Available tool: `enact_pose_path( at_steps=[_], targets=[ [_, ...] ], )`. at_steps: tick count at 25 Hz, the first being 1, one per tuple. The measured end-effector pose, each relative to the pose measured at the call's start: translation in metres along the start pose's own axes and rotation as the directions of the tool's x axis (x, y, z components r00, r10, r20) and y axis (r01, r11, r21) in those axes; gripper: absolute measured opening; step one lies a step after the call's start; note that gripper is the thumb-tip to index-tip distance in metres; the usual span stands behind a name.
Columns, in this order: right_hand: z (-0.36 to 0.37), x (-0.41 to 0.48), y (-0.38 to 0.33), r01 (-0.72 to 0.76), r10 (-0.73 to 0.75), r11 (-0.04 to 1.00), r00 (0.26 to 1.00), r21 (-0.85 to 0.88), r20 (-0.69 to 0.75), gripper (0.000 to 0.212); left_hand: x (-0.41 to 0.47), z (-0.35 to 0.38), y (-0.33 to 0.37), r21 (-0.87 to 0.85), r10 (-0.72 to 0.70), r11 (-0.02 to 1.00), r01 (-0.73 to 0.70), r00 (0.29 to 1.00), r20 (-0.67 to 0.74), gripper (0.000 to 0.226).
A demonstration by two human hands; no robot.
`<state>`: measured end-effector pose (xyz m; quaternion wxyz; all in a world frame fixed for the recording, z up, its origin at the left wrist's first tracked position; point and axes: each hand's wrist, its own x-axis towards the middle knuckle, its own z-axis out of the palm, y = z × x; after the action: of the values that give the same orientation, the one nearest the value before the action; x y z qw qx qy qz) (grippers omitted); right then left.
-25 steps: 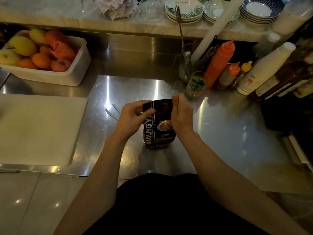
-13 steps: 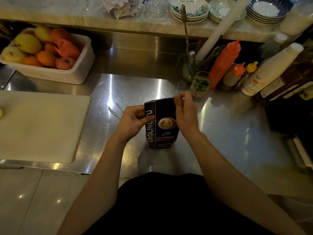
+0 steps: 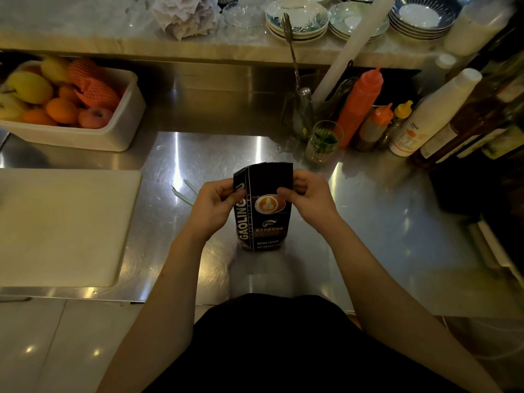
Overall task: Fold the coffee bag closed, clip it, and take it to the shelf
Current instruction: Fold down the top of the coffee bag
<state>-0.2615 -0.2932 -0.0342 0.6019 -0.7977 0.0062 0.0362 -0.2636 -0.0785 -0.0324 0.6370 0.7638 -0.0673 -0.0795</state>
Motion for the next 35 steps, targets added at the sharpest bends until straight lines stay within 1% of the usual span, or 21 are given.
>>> enact_pose_path(
  at_steps=[3,7,9,12,14,15,17,19,22,26,27,29,31,32,35],
  targets=[
    [-0.004,0.001,-0.001,0.005,-0.005,1.000,1.000,-0.006,0.026,0.028,0.001,-0.004,0.003,0.024,0.002,1.000,-0.003,0.999,0.033,0.035],
    [-0.006,0.003,-0.002,0.017,-0.017,1.000,0.999,-0.014,0.044,0.030,0.001,-0.008,0.004,-0.001,0.025,1.000,-0.025,1.000,0.010,0.041],
    [-0.003,0.002,-0.004,0.021,-0.021,1.000,0.999,-0.012,0.025,0.032,0.001,-0.004,0.005,-0.026,0.017,0.999,-0.018,0.999,-0.029,0.042],
    [0.001,0.002,-0.004,0.032,-0.032,0.999,0.999,0.001,0.000,0.034,0.003,0.011,0.005,-0.051,-0.068,0.997,0.062,0.991,-0.116,0.033],
    [0.001,0.003,-0.005,0.031,-0.031,1.000,0.999,0.002,0.007,0.029,0.004,0.017,0.005,-0.013,-0.083,0.997,0.082,0.983,-0.163,0.030],
    [0.001,0.004,-0.006,0.029,-0.029,1.000,0.999,0.006,0.015,0.027,0.005,0.018,0.005,0.023,-0.064,0.997,0.069,0.983,-0.173,0.029],
    [0.003,0.005,-0.009,0.028,-0.027,1.000,0.999,-0.008,0.047,0.028,0.007,0.017,0.007,0.099,-0.001,0.995,0.017,0.988,-0.158,0.027],
    [0.008,0.006,-0.010,0.027,-0.023,0.998,0.996,-0.053,0.083,0.030,0.005,0.016,0.008,0.126,0.025,0.992,-0.007,0.990,-0.139,0.027],
    [0.010,0.008,-0.010,0.034,-0.023,0.992,0.995,-0.118,0.093,0.026,0.002,0.014,0.007,0.106,0.007,0.994,0.006,0.993,-0.121,0.027],
    [0.002,0.009,-0.006,0.027,-0.012,0.990,0.994,-0.136,0.112,0.021,0.002,0.005,0.003,0.088,-0.002,0.996,0.009,0.997,-0.083,0.023],
    [0.000,0.009,-0.006,0.021,-0.005,0.991,0.993,-0.131,0.118,0.022,0.002,0.004,0.001,0.084,0.005,0.996,0.001,0.997,-0.077,0.021],
    [-0.003,0.007,-0.006,0.008,0.004,0.994,0.993,-0.108,0.115,0.032,0.000,0.003,-0.001,0.048,-0.004,0.999,0.008,0.996,-0.090,0.019],
    [-0.004,0.006,-0.006,0.003,0.004,0.998,0.994,-0.066,0.105,0.038,0.000,0.004,-0.004,-0.005,-0.034,0.999,0.033,0.993,-0.114,0.024],
    [-0.004,0.006,-0.006,0.004,0.001,0.999,0.995,-0.050,0.101,0.037,0.000,0.004,-0.005,-0.024,-0.043,0.999,0.040,0.992,-0.118,0.026],
    [-0.005,0.007,-0.005,0.023,-0.016,0.998,0.995,-0.066,0.096,0.029,0.001,0.002,-0.009,-0.032,-0.029,0.999,0.026,0.994,-0.108,0.032]
  ],
)
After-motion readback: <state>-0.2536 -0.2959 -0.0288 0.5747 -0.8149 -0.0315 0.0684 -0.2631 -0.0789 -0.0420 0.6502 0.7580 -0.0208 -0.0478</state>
